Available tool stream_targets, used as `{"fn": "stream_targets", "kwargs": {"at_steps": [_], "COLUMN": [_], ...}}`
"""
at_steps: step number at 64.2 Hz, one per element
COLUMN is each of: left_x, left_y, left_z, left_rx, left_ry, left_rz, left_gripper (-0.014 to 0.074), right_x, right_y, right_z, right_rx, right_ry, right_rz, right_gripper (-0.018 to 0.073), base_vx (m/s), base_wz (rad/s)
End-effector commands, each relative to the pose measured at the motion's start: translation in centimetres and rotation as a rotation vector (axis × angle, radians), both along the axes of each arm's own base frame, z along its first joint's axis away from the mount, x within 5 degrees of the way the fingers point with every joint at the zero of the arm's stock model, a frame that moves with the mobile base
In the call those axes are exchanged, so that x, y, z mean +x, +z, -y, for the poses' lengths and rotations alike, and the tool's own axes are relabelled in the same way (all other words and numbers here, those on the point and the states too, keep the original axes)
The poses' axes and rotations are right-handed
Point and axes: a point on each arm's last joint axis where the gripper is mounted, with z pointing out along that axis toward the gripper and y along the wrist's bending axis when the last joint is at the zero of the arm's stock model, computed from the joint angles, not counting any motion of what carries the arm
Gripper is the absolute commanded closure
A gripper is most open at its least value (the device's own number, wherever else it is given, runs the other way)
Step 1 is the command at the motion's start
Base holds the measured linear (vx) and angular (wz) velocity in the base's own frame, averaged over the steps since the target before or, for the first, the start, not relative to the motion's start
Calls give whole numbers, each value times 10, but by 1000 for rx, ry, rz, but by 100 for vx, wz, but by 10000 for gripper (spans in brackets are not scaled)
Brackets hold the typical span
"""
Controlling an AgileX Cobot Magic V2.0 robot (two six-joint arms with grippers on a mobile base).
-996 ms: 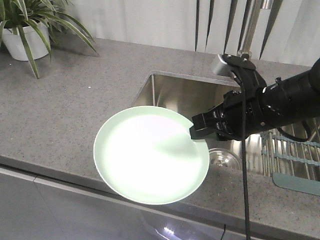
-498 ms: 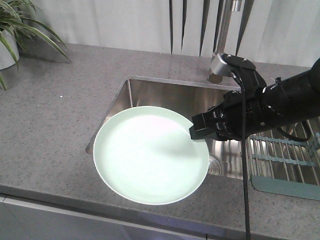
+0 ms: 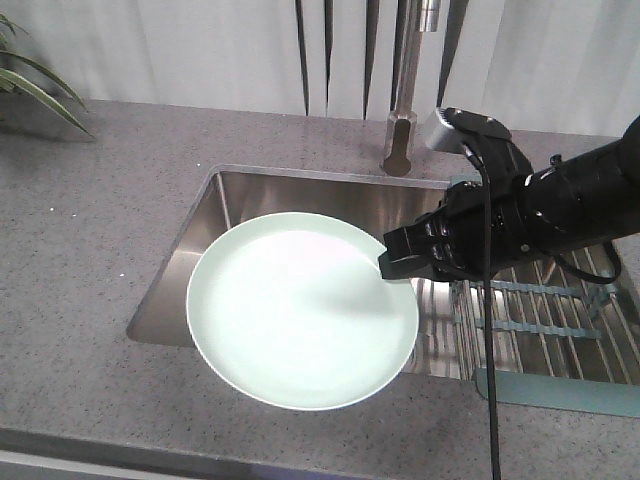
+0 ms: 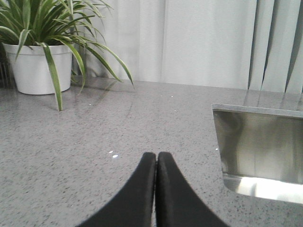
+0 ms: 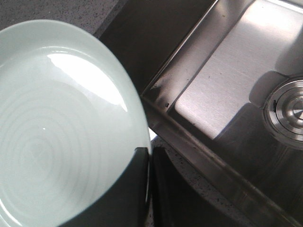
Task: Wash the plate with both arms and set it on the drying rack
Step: 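Position the held plate over the stainless steel sink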
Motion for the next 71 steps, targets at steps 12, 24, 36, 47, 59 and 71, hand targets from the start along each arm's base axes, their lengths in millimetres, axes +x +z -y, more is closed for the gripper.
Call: {"fn": "stream_targets", "kwargs": {"at_steps": [12,24,36,47,59,71], "left_x": [-3,-3,-3,-3,-3,-3], "left_y": [17,17,17,17,17,17], "left_z": [0,0,0,0,0,0], "left_rx": [-4,-4,-4,-4,-4,-4], "left_ry": [2,2,2,2,2,2], "left_rz": [117,117,117,117,117,117], "left_gripper": [603,603,603,603,603,603], "right_x": [-3,-3,-3,-3,-3,-3], "right_y": [20,20,20,20,20,20], "right_z": [1,1,1,1,1,1], "right_rx": [57,57,57,57,57,57], "right_ry": [-21,-21,-21,-21,-21,-21], "right_rz": [70,70,70,70,70,70], "right_gripper": [566,566,566,566,566,566], "base_vx": [7,7,7,7,7,7], "base_wz": [-10,-9,-9,-7,-5,-5]}}
